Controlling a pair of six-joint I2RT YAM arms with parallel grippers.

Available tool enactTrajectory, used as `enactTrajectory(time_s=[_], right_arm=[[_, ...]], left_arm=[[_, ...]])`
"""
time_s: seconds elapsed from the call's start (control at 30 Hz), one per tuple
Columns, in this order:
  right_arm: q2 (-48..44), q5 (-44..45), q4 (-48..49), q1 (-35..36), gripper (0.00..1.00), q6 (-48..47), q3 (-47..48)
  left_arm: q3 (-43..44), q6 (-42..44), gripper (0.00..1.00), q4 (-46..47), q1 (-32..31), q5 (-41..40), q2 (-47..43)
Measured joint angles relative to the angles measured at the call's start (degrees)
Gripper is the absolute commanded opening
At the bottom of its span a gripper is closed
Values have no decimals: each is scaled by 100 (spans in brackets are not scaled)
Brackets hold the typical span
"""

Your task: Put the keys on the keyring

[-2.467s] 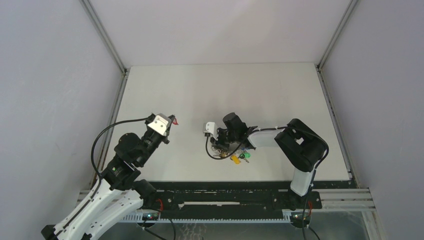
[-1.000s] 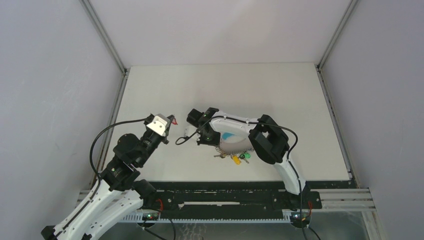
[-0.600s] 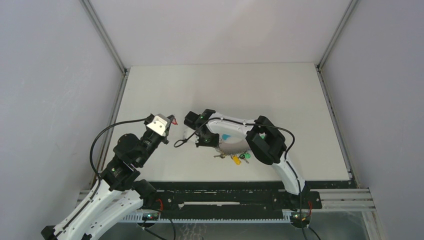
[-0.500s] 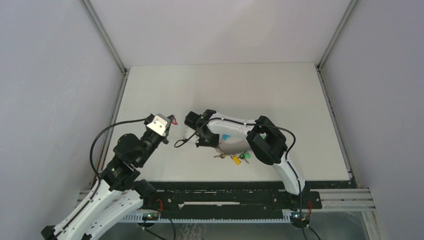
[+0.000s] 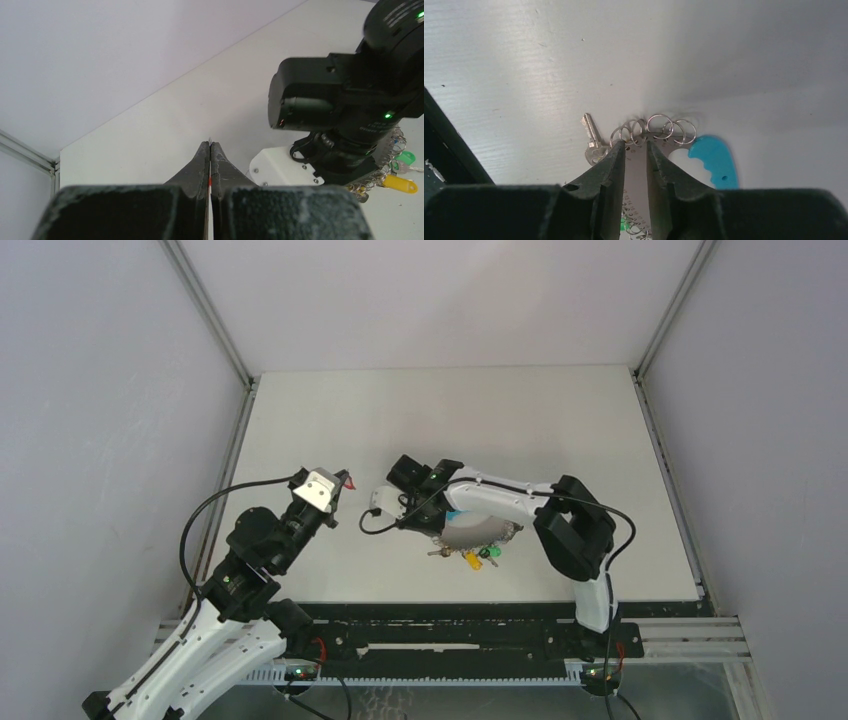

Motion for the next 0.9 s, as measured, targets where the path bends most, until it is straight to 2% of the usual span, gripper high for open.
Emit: enactTrajectory(time_s=[0.13,0.53,0.77,0.9], right_arm=[[-479,-144,579,-83,22,17,-538],[-2033,-1005,3281,-662,29,-28,-3285],[-2315,-1740,4959,-1001,27,-74,-4411],[-2282,-2006,5545,-1091,27,-90,-4725]], left_arm=[[0,0,0,0,0,0,0],[0,2,0,0,0,7,0],[0,0,0,0,0,15,0],[0,0,0,0,0,17,0]])
